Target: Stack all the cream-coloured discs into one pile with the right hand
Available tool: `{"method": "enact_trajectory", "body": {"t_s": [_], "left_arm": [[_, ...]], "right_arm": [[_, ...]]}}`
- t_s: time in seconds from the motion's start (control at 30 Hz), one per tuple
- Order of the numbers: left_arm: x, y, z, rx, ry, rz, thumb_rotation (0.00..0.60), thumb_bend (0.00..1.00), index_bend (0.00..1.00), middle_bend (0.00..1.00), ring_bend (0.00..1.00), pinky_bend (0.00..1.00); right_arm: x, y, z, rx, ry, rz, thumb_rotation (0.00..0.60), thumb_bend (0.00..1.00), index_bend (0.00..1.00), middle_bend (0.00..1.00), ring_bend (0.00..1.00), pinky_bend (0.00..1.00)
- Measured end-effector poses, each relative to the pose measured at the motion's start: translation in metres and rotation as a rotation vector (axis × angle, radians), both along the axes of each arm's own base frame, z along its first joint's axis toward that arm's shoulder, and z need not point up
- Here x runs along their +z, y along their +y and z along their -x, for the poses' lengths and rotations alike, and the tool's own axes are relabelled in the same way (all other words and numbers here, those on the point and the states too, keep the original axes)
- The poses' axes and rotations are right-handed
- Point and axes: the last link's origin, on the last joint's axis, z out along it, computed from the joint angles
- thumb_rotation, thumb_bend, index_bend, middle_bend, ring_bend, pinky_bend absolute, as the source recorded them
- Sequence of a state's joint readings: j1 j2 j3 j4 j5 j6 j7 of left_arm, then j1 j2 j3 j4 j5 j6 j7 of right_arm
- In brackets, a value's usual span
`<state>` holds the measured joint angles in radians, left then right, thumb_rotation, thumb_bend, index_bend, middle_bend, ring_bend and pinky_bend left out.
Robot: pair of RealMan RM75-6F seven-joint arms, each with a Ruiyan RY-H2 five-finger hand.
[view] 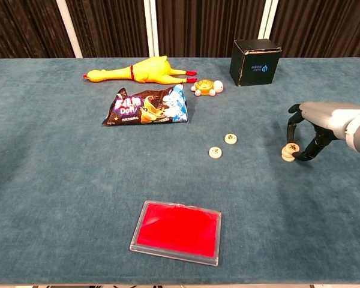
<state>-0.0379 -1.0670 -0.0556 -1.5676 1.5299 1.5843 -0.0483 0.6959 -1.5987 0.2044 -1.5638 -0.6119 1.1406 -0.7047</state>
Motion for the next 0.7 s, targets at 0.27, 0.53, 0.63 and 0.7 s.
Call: {"method": "enact_trajectory", "body": {"t_s": [0.27,0.53,0.63,0.7], "left_arm": [[0.0000,-0.0003,-0.0002,0.000,0.000,0.001,0.600,0.10,0.12,0.00,0.00,0.03],[0.0000,-0.0002,0.0000,0.001,0.000,0.001,0.600,0.10,0.12,0.00,0.00,0.03],[0.0000,-0.0002,0.0001,0.001,0.000,0.001,0.600,0.10,0.12,0.00,0.00,0.03],[-0.0002,-0.0003,0.0002,0.002,0.000,0.002,0.600,0.10,0.12,0.00,0.00,0.03]], "right_arm": [[-0.0002,0.0006,-0.0008,-0.003,-0.003,-0.007,0.600,0.41,0.47,0.00,0.00,0.00],[-0.0010,-0.0002,-0.0010,-0.006,-0.003,-0.008,0.600,0.41,0.44,0.00,0.00,0.00],[-0.0009,-0.0006,-0.0007,-0.008,-0.003,-0.007,0.600,0.41,0.44,0.00,0.00,0.00],[-0.0010,-0.0008,-0.0007,-0.008,-0.003,-0.008,0.600,0.41,0.44,0.00,0.00,0.00]]}}
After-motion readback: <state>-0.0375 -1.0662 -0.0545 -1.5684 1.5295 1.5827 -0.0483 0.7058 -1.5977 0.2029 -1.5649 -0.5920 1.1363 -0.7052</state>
